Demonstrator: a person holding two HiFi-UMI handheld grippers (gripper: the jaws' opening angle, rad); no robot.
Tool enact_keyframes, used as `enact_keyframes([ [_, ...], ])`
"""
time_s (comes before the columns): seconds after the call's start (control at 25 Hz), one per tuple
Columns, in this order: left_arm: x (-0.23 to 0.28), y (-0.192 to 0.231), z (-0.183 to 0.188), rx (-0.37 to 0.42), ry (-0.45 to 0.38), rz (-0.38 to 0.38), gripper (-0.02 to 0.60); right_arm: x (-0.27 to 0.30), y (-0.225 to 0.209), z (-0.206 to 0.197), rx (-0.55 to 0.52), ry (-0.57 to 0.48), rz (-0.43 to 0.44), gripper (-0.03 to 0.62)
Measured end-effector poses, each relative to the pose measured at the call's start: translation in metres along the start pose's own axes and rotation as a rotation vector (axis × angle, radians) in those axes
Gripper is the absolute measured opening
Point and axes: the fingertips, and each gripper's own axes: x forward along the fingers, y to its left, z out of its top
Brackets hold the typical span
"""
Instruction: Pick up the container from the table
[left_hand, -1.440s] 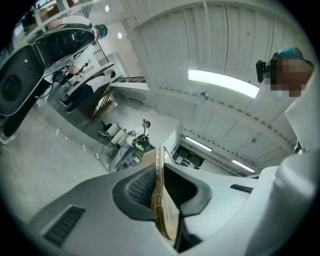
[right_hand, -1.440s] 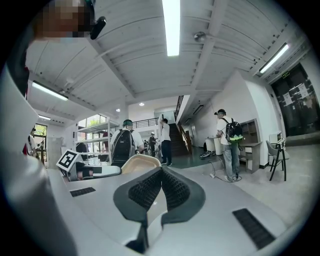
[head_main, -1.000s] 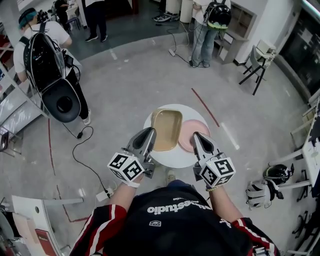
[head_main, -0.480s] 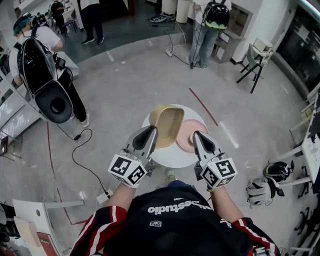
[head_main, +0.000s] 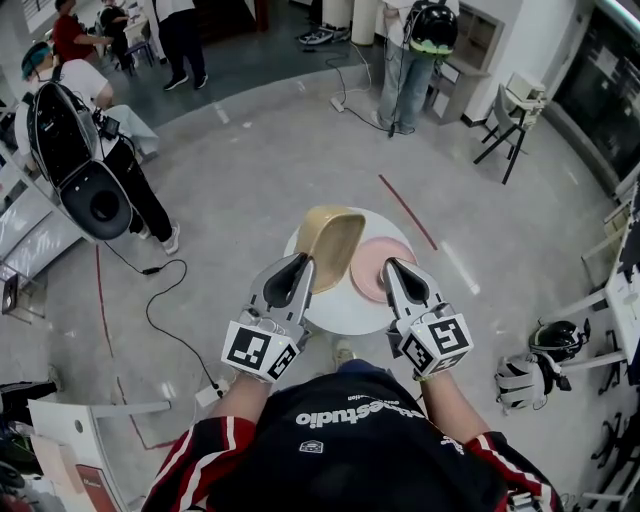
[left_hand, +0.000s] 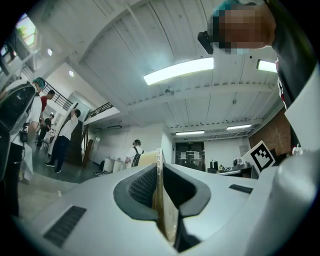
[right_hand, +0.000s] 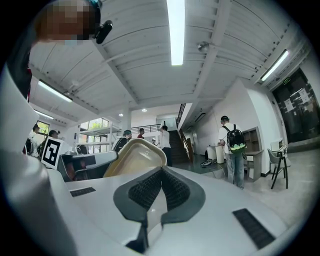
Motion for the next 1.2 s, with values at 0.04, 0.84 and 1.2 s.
enact_keyframes([
  [0.04,-0.001,-0.001,0.002,0.02,-0.003,0.006,0.05,0.0,0.0,0.0,-0.004,-0.002,-0.002,0.015],
  [0.84,-0.004,0.004,0.003,0.088,-0.012,0.077,0.049,-0.011,0.004,0.002,-0.046,-0.023,-0.026,0.014],
  [1.2,-0.005,-0.002,0.003,0.086,-0.012,0.072,0.049,-0.016,0.006,-0.004,-0.037,-0.009,-0.011,0.014],
])
